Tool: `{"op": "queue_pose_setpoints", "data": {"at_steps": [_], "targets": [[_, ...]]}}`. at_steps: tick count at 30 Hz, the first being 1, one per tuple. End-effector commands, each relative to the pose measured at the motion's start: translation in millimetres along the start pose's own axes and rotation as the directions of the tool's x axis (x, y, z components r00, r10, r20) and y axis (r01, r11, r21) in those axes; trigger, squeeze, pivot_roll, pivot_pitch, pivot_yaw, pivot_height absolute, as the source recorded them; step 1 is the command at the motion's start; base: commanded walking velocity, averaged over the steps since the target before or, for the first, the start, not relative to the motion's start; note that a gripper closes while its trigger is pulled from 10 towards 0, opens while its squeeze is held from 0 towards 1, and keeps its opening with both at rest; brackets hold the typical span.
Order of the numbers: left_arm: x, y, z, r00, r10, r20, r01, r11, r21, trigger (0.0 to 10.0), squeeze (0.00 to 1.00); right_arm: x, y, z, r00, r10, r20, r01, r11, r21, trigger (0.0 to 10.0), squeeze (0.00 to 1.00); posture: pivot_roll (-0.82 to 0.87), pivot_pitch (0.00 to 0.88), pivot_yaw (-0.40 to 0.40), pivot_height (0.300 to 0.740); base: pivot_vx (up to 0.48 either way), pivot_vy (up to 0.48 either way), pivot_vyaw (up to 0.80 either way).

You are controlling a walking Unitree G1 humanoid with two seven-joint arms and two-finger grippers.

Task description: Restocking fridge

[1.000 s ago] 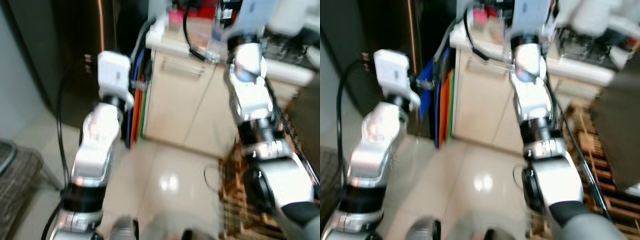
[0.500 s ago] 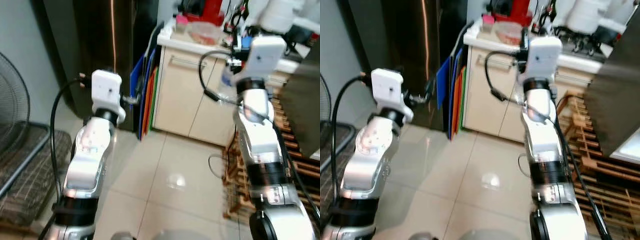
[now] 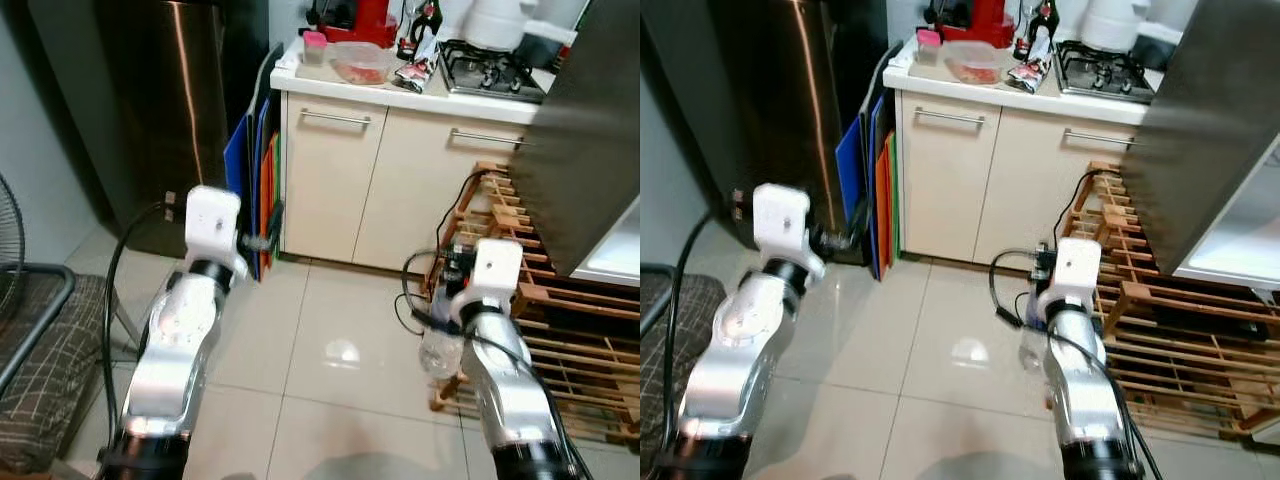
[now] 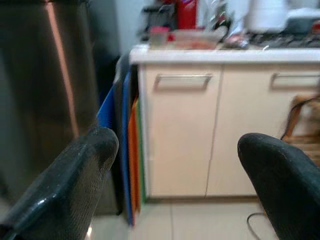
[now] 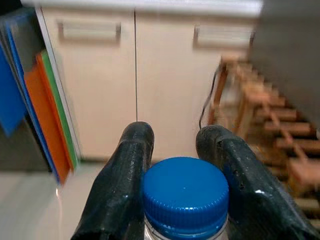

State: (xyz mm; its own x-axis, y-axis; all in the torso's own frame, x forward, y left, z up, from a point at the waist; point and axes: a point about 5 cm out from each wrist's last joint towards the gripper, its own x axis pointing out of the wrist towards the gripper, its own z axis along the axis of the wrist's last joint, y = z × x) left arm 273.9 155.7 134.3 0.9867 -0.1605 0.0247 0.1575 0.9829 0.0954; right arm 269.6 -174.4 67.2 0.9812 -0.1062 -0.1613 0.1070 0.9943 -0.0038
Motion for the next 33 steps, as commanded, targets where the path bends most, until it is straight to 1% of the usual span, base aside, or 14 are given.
{"op": "queue_pose_setpoints", "data": {"at_steps": [1, 2, 3, 4, 8, 10, 13, 15, 19, 21, 22, 24, 27, 33], "targets": [[-0.3, 2.3, 1.6, 1.000, 0.011, 0.005, -0.011, 1.000, -0.017, 10.0, 0.00, 2.2, -0.3, 15.2, 0.998, 0.008, 0.059, -0.008, 1.000, 0.003, 0.0, 0.00, 0.10, 0.000, -0.047, 0.740, 0.000, 0.000, 0.00], [-5.7, 2.1, -7.1, 0.999, 0.022, -0.026, -0.023, 0.999, -0.038, 10.0, 0.00, 3.2, -0.9, 16.7, 0.997, 0.004, 0.073, -0.004, 1.000, -0.007, 0.0, 0.00, 0.10, 0.000, -0.040, 0.740, 0.000, 0.000, 0.00], [-5.7, 2.1, -7.1, 0.999, 0.022, -0.026, -0.023, 0.999, -0.038, 10.0, 0.00, 3.2, -0.9, 16.7, 0.997, 0.004, 0.073, -0.004, 1.000, -0.007, 0.0, 0.00, 0.10, 0.000, -0.040, 0.740, 0.000, 0.000, 0.00], [-5.6, -1.6, -8.2, 1.000, 0.012, -0.025, -0.013, 0.998, -0.057, 10.0, 0.00, 7.6, -2.7, 19.8, 0.997, -0.007, 0.080, 0.008, 1.000, -0.009, 0.0, 0.00, 0.09, 0.000, -0.044, 0.740, 0.000, -0.480, 0.00], [-1.3, -8.0, -5.9, 1.000, 0.000, -0.003, -0.001, 0.998, -0.067, 10.0, 0.00, 13.5, -4.6, 27.1, 0.995, -0.003, 0.101, 0.004, 1.000, -0.014, 0.0, 0.00, 0.07, 0.000, -0.055, 0.740, 0.000, -0.480, 0.00], [4.2, -12.6, -6.5, 1.000, 0.004, 0.004, -0.003, 0.995, -0.104, 10.0, 0.00, 17.2, -4.1, 40.1, 0.988, 0.011, 0.151, -0.003, 0.999, -0.052, 0.0, 0.00, 0.05, 0.000, -0.063, 0.740, 0.000, -0.476, 0.00], [9.3, -21.1, -5.3, 1.000, -0.024, 0.017, 0.026, 0.993, -0.114, 10.0, 0.00, 20.5, -7.8, 49.8, 0.983, 0.017, 0.181, -0.004, 0.997, -0.073, 0.0, 0.00, 0.03, 0.000, -0.061, 0.740, 0.000, -0.472, 0.00], [10.5, -25.2, -3.9, 0.998, -0.057, 0.033, 0.060, 0.994, -0.095, 10.0, 0.00, 22.6, -11.4, 49.5, 0.984, -0.003, 0.179, 0.014, 0.998, -0.063, 0.0, 0.00, 0.03, 0.000, -0.065, 0.740, 0.000, -0.472, 0.00], [13.9, -26.9, -2.0, 0.996, -0.076, 0.051, 0.080, 0.992, -0.101, 10.0, 0.00, 23.8, -12.3, 45.8, 0.987, -0.018, 0.160, 0.025, 0.999, -0.045, 0.0, 0.00, 0.03, 0.000, -0.064, 0.740, 0.000, -0.472, 0.00], [16.0, -28.4, -0.5, 0.995, -0.081, 0.060, 0.087, 0.991, -0.102, 10.0, 0.00, 23.9, -12.2, 44.9, 0.988, -0.016, 0.157, 0.023, 0.999, -0.048, 0.0, 0.00, 0.02, 0.000, -0.062, 0.740, 0.000, -0.472, 0.00], [20.3, -31.8, 4.0, 0.992, -0.098, 0.084, 0.106, 0.989, -0.100, 10.0, 0.00, 24.2, -12.7, 43.7, 0.988, -0.015, 0.153, 0.024, 0.998, -0.053, 0.0, 0.00, 0.02, 0.000, -0.059, 0.740, 0.000, -0.472, 0.00], [22.2, -34.6, 6.9, 0.987, -0.126, 0.100, 0.136, 0.986, -0.099, 10.0, 0.00, 24.4, -14.0, 43.5, 0.988, -0.027, 0.154, 0.036, 0.998, -0.056, 0.0, 0.00, 0.01, 0.000, -0.054, 0.740, 0.000, -0.472, 0.00], [25.0, -37.0, 8.2, 0.981, -0.162, 0.109, 0.170, 0.983, -0.070, 10.0, 0.00, 24.2, -16.9, 44.2, 0.986, -0.045, 0.162, 0.054, 0.997, -0.056, 0.0, 0.00, 0.00, 0.000, -0.037, 0.740, 0.000, -0.472, 0.00], [33.0, -39.0, 13.6, 0.972, -0.195, 0.129, 0.202, 0.978, -0.050, 10.0, 0.00, 23.1, -21.1, 42.1, 0.982, -0.067, 0.175, 0.081, 0.994, -0.076, 0.0, 0.00, -0.01, 0.000, -0.023, 0.740, 0.000, -0.471, 0.00]]}}
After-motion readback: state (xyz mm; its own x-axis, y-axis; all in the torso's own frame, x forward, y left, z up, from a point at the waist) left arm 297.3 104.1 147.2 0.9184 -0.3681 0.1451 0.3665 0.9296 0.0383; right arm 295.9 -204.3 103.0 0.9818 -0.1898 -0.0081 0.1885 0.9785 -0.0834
